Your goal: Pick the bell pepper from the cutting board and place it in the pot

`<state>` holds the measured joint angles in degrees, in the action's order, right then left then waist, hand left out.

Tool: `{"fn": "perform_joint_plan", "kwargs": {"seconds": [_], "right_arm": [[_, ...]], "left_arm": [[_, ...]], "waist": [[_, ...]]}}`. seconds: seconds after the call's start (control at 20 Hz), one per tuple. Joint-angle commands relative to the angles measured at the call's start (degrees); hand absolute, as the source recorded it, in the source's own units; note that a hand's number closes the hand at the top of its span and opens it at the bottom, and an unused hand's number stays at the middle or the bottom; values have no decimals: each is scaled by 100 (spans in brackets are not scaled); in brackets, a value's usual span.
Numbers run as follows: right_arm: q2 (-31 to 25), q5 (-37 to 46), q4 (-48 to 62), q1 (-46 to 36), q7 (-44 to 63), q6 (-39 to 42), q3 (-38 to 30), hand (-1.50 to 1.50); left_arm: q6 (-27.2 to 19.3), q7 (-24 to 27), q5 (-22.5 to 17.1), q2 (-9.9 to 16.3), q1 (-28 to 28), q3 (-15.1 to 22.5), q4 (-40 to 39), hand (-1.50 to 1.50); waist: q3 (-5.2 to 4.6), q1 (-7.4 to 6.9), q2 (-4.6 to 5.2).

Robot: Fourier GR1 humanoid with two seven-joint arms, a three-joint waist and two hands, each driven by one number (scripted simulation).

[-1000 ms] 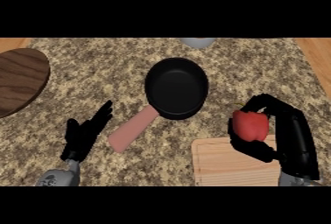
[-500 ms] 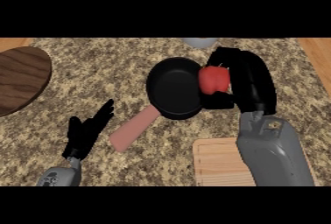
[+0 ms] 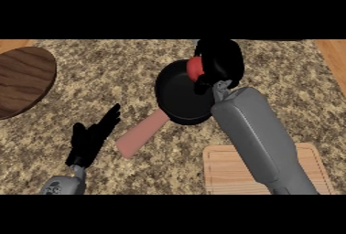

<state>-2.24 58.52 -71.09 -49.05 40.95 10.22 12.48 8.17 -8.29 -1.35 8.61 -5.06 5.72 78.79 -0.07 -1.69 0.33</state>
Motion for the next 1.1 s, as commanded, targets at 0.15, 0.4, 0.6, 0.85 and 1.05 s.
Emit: {"fn": "perform_joint_plan", "kwargs": {"seconds": [0.15,0.4,0.6,0.85,1.05], "right_arm": [[217,-95,2048,-946,540,422,58,150],[222,-815,2957,-1317,1142,936,-544,-150],[223,-1786,3583,-1642,1185,209,123,-150],[224,-1765,2690,-1268,-36,-1874,-351,-150],[224,-2188,2374,-1367,-340,-3077,-663,-150]], "left_arm": [[-52,-80,148,-67,-15,138,152,0],[-67,-224,64,-98,-365,-15,-76,0],[-40,-38,203,-112,-150,94,-44,0],[17,-9,159,-119,-134,101,-79,0],[41,-30,118,-158,-317,69,-172,0]], "waist": [[3,-148,34],[3,-95,45],[5,-163,31],[19,-147,57],[15,-104,54]]}}
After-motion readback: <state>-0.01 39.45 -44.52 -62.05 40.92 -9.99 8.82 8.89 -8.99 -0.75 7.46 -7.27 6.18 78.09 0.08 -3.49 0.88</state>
